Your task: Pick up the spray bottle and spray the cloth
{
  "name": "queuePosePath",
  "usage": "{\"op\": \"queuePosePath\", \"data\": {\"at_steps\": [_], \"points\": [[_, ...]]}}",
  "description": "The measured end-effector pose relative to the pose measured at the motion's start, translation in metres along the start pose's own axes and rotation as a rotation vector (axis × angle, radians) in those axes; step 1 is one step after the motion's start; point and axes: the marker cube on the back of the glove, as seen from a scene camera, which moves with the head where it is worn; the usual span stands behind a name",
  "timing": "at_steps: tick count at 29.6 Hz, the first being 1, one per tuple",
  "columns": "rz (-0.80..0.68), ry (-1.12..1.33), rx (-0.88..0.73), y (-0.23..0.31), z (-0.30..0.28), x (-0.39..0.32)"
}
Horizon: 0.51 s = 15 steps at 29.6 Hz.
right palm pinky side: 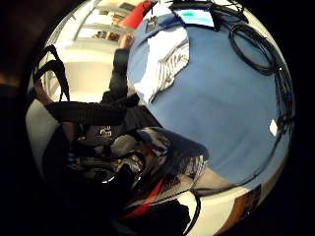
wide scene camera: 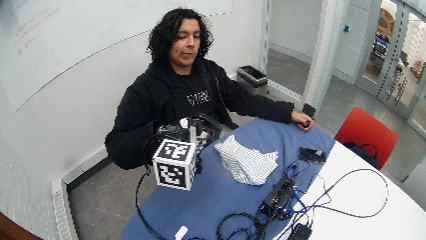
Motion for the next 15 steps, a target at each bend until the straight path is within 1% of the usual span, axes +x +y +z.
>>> {"op": "queuePosePath", "data": {"at_steps": [3,15], "points": [[0.088,0.056,-0.085,-0.010,0.006,-0.005],[0.373,0.142,-0.312,-0.050,0.044,0.004]]}}
